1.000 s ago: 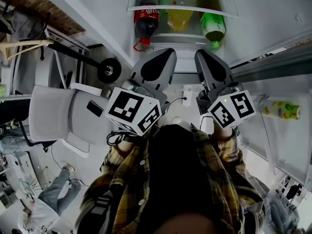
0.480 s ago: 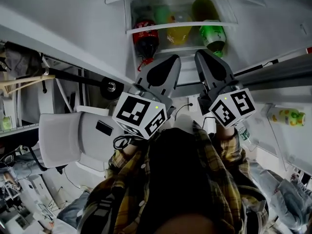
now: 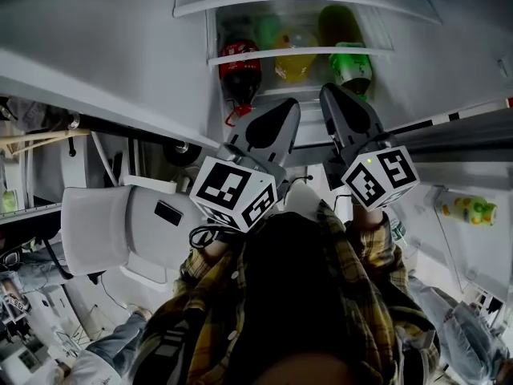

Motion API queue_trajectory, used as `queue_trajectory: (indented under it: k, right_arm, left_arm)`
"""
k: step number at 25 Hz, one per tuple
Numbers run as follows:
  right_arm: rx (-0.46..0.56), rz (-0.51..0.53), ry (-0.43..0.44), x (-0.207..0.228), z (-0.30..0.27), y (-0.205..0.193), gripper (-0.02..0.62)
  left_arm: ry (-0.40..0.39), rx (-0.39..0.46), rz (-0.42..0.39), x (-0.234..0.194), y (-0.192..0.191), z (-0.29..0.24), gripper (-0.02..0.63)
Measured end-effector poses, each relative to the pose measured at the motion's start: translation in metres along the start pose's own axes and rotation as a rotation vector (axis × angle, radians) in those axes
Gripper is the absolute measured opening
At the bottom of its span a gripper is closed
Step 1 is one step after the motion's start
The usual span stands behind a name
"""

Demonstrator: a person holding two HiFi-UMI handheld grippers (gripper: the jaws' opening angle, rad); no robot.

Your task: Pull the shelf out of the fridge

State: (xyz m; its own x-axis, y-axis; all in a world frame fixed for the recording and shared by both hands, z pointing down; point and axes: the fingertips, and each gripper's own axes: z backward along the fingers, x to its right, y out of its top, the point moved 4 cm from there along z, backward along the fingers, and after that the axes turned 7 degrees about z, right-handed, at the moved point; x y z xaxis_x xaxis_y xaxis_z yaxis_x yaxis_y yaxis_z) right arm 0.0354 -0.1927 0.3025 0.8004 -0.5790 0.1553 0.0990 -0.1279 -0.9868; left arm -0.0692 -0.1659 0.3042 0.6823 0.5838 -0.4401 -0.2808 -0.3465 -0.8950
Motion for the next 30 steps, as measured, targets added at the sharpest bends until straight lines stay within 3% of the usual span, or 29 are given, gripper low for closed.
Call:
queue_trajectory:
  k: [13,24,26,30]
  right_arm:
    - [-0.037,-0.088,0.040,0.046,-0.011,-0.006,0.021]
    - [-0.052,-0.254,0.095,0.060,-0.024,-0.016,0.025]
    - [-0.062,-0.273,0.107,0.060,-0.026,-0.018,0.041]
    - [-0.086,-0.312,0.134,0.060,-0.032,-0.022,0.111]
  left_arm:
    - [0.122,0.052,0.069,-0.020,0.003,-0.037,0.005]
    - [0.131,0.069,0.200,-0.032,-0.004,-0.051,0.006]
    - [0.135,0.063,0.226,-0.035,-0.007,-0.053,0.011]
    - [0.127,0.046,0.263,-0.040,-0.010,-0.058,0.083]
